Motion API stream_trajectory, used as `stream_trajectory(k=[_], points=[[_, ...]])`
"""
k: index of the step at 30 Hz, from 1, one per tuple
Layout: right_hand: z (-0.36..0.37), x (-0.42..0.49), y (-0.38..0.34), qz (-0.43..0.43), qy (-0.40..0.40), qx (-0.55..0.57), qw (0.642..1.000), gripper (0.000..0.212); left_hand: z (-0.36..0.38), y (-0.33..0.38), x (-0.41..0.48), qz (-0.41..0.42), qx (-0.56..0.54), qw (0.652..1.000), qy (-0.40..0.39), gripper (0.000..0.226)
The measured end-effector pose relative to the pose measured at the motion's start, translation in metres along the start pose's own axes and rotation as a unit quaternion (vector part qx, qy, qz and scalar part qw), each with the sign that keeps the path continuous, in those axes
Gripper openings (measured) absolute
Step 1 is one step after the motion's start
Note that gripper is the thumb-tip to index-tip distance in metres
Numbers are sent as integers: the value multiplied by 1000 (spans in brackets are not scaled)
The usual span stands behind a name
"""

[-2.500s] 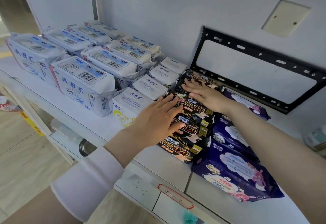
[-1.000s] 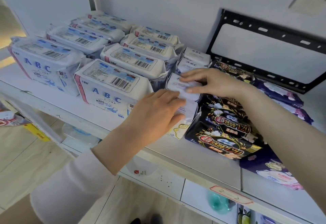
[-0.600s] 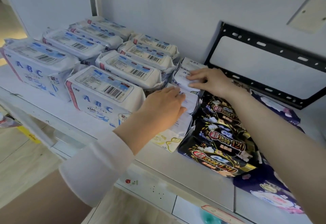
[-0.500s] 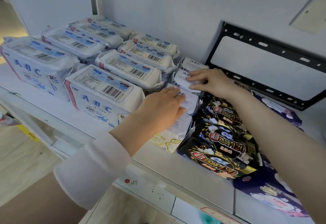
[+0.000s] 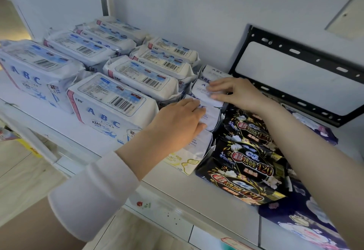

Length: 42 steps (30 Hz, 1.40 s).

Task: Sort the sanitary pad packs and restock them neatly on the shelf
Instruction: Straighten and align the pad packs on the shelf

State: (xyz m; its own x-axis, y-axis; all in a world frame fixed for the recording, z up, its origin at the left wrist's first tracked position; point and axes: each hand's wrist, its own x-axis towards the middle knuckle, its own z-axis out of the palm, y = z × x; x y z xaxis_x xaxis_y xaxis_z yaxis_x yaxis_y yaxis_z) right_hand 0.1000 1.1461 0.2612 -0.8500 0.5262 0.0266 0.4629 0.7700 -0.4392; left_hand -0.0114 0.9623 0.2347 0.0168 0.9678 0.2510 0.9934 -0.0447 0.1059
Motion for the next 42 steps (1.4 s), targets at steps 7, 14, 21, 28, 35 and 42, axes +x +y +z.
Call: stream_trajectory(k=[7, 14, 21, 28, 35, 42], points=[[-20, 34, 17, 94, 70, -50, 992, 46, 3, -1, 11, -40, 4, 999, -34, 54], [-14, 57, 22, 121, -17, -83, 989, 56, 5, -1, 11, -44, -13, 998, -48, 54], [-16, 59, 20, 104, -29, -86, 990, 51, 6, 0, 10, -47, -22, 998, -38, 53], [-18, 61, 21, 103, -56, -85, 989, 49, 6, -1, 10, -45, -17, 998, -39, 53], [-21, 61, 25, 92, -102, -99, 986, 43, 6, 0, 10, -49, -10, 998, -40, 53], [-19, 60, 25, 90, -108, -108, 984, 40, 5, 1, 10, -50, -6, 997, -55, 52]])
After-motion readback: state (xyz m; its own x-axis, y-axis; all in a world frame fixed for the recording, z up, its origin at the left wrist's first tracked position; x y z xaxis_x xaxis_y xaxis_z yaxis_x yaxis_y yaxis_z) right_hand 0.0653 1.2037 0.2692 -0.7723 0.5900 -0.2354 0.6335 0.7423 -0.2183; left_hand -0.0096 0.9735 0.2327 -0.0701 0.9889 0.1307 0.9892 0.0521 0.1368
